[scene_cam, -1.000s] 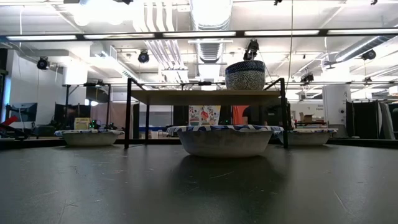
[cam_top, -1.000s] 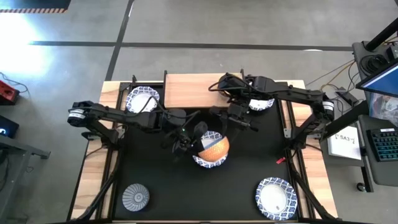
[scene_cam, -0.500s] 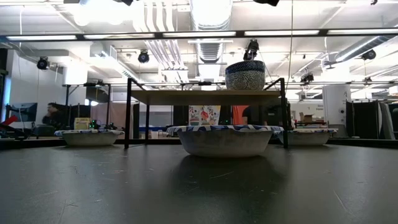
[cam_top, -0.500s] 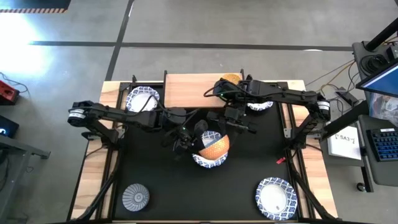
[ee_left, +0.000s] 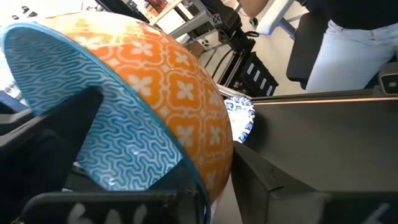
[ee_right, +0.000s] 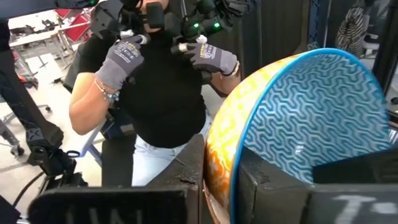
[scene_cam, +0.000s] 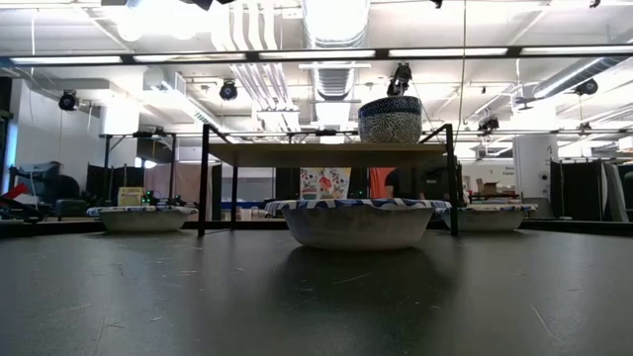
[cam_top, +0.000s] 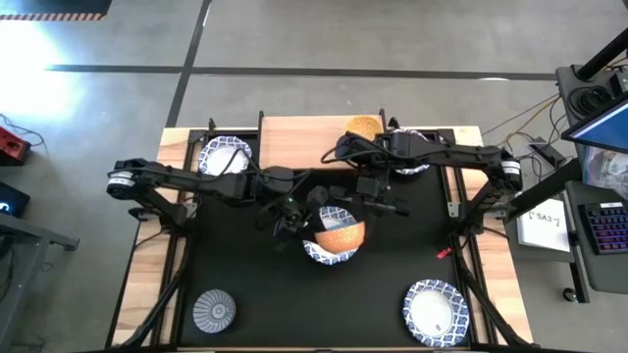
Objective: Place and stack bowls onto a shelf
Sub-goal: Stack the light blue bowl on top of the yellow bowl on the shelf
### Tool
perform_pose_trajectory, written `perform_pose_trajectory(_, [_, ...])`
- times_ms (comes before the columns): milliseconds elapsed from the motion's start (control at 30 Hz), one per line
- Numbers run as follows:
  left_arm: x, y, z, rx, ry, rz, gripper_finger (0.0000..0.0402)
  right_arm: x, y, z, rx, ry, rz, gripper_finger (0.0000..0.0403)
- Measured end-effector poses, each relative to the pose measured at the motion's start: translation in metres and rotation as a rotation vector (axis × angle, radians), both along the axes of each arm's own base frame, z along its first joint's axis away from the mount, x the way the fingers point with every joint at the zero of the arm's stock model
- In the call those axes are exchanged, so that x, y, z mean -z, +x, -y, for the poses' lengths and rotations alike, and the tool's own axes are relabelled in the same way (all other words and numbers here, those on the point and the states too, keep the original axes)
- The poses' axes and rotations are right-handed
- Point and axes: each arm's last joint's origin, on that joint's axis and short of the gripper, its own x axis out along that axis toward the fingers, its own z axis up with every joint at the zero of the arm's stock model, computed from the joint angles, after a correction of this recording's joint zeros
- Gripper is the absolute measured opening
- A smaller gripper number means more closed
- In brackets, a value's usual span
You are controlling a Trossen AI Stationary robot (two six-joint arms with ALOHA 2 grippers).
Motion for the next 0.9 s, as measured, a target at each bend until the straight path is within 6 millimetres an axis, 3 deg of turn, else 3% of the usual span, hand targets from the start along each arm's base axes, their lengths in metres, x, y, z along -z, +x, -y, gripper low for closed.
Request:
perform_pose_trajectory(467, [-0.012,0.003,-0.004,-0.042,-0.117,-0.024,0.0122,0.000,-0.002,0.003,0.033,-0.026,-0.020,0.0026])
perform_pose_trajectory(900, [-0.016,0.012,-0.008,-0.226,-0.166,-0.052,0.0207,-0.002,-0.009,0.017,0.114,-0.025,-0.137,0.0015])
